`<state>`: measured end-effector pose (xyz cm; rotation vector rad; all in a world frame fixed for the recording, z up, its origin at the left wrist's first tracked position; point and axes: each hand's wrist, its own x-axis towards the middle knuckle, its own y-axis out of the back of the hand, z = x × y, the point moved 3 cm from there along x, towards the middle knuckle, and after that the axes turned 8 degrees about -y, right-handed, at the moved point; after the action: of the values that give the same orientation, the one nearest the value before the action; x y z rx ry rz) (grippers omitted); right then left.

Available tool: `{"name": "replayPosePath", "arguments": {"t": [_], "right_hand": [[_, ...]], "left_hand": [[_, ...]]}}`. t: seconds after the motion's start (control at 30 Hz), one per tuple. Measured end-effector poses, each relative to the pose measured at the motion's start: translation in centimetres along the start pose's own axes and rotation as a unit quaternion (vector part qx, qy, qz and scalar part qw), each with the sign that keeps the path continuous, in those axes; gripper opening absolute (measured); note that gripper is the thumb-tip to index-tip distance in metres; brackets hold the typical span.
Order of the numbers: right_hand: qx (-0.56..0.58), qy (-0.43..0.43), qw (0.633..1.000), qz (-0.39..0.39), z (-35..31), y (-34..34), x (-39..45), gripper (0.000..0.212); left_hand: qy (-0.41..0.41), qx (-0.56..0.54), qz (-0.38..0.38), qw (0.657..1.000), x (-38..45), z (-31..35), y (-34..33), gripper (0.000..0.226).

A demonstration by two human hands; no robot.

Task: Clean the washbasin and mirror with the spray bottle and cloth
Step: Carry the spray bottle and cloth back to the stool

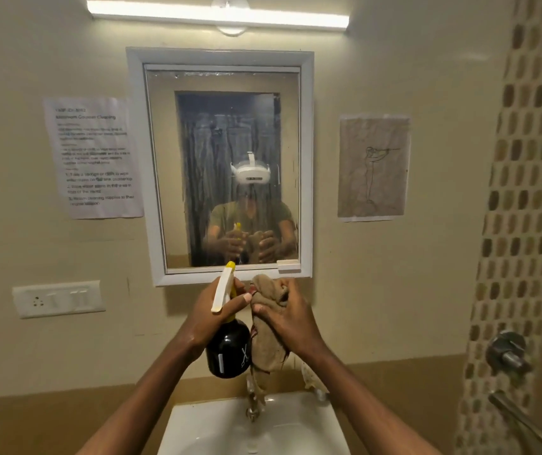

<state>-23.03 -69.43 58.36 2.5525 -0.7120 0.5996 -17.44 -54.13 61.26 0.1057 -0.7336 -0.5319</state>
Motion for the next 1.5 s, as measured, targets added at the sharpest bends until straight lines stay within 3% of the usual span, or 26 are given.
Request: {"name": "replayPosePath", "arguments": {"t": [0.33, 0.7, 0.97, 1.2, 1.5], "right_hand": [[-0.029, -0.007, 0.999, 0.023, 2.0, -1.7, -2.8, 0.038], [-0.016, -0.09, 0.996, -0.006, 7.5, -4.2, -9.0, 0.04], [-0.006, -0.102, 0.995, -0.018, 8.4, -6.3, -11.2, 0.04], [0.024, -0.109, 0.992, -0.063, 6.4, -11.9, -12.0, 0.039], [0.058, -0.111, 0.983, -0.135, 2.6, -25.0, -14.0, 0.036]], "left_hand": [[0.04, -0.01, -0.002, 0.999, -3.7, -2.8, 0.6, 0.03], [0.125, -0.036, -0.011, 0.991, -11.0, -8.0, -1.3, 0.028], [0.15, -0.038, -0.003, 0.988, -14.6, -9.0, 0.0, 0.049], [0.155, -0.025, 0.047, 0.987, -18.0, -9.5, 5.3, 0.049], [0.181, 0.021, 0.103, 0.978, -23.4, -10.7, 17.8, 0.052]]}}
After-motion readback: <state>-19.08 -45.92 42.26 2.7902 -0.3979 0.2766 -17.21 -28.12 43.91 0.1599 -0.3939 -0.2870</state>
